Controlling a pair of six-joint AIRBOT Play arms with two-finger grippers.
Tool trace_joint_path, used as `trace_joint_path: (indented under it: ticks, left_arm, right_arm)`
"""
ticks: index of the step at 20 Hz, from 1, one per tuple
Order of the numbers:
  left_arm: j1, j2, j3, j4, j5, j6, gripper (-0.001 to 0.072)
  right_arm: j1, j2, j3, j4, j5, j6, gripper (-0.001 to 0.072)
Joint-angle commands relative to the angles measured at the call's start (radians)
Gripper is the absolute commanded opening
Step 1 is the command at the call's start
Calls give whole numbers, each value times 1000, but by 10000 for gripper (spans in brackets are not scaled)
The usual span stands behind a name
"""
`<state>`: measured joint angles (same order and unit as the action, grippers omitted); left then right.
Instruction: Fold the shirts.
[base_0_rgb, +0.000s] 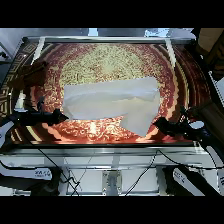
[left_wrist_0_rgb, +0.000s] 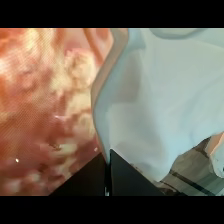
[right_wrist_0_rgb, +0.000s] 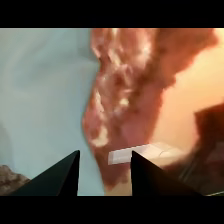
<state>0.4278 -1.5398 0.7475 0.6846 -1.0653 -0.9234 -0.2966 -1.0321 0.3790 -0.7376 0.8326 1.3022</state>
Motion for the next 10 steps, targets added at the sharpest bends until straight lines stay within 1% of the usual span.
trace_joint_path:
  ticks: [1,6,10]
  left_arm:
    - [1,0,0,0,-2,14,15]
    - [1,0,1,0,-1,16,15]
    - [1,0,0,0,-1,16,15]
  right_arm:
    - [-1,-46,0,66,16,-14,381]
    - [38,-158,1,201,-6,-100,380]
    - [140,-227,2,253,-96,-103,380]
